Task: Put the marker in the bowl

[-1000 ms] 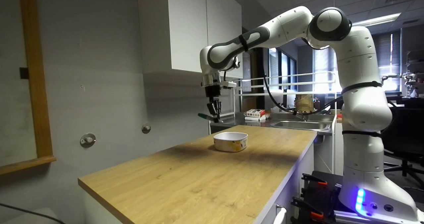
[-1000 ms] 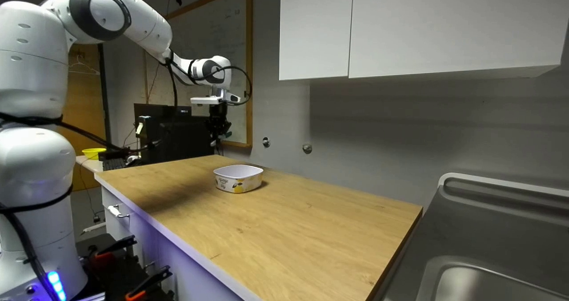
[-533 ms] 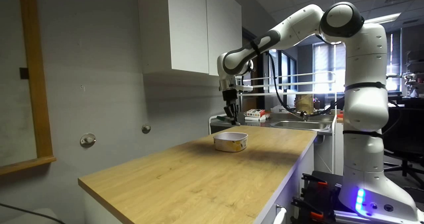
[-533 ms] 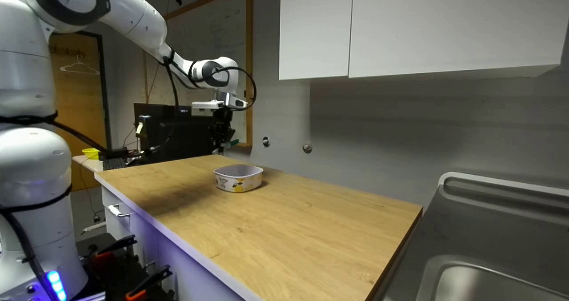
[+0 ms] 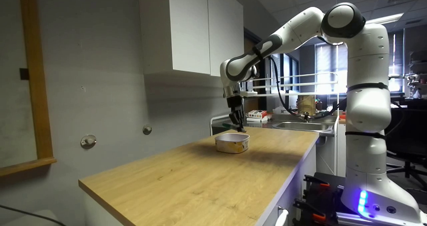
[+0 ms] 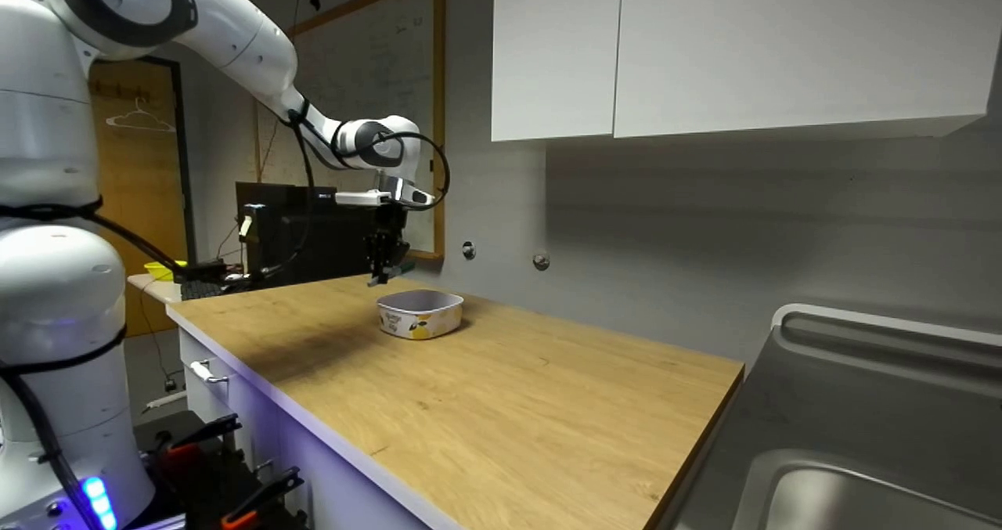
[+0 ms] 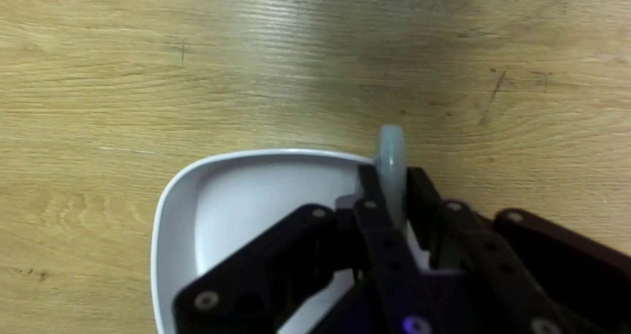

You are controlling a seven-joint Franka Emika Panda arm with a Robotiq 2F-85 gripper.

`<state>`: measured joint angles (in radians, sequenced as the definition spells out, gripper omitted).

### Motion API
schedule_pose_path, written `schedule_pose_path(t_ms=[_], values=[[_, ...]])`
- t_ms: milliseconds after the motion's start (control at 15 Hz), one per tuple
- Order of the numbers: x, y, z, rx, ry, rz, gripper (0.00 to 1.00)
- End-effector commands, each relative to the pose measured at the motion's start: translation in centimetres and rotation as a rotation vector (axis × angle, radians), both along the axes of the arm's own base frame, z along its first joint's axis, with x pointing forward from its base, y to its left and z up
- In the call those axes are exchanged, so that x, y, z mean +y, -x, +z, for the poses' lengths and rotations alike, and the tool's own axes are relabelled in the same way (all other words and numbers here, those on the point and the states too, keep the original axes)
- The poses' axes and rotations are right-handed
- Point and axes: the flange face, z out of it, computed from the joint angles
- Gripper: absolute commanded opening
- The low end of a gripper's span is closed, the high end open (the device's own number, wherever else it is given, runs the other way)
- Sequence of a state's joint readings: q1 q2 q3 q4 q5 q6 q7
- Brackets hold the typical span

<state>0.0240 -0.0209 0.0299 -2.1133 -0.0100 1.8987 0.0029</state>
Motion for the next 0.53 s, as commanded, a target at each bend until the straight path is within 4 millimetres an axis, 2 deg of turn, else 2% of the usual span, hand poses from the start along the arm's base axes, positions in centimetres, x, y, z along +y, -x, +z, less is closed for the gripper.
schedule_pose_path(t_ms=[0, 467], values=[[0.2, -0.5, -1.7, 0.025, 0.014, -0.018, 0.07], [-1.0, -1.3, -2.7, 0.045, 0.010, -0.031, 0.07]])
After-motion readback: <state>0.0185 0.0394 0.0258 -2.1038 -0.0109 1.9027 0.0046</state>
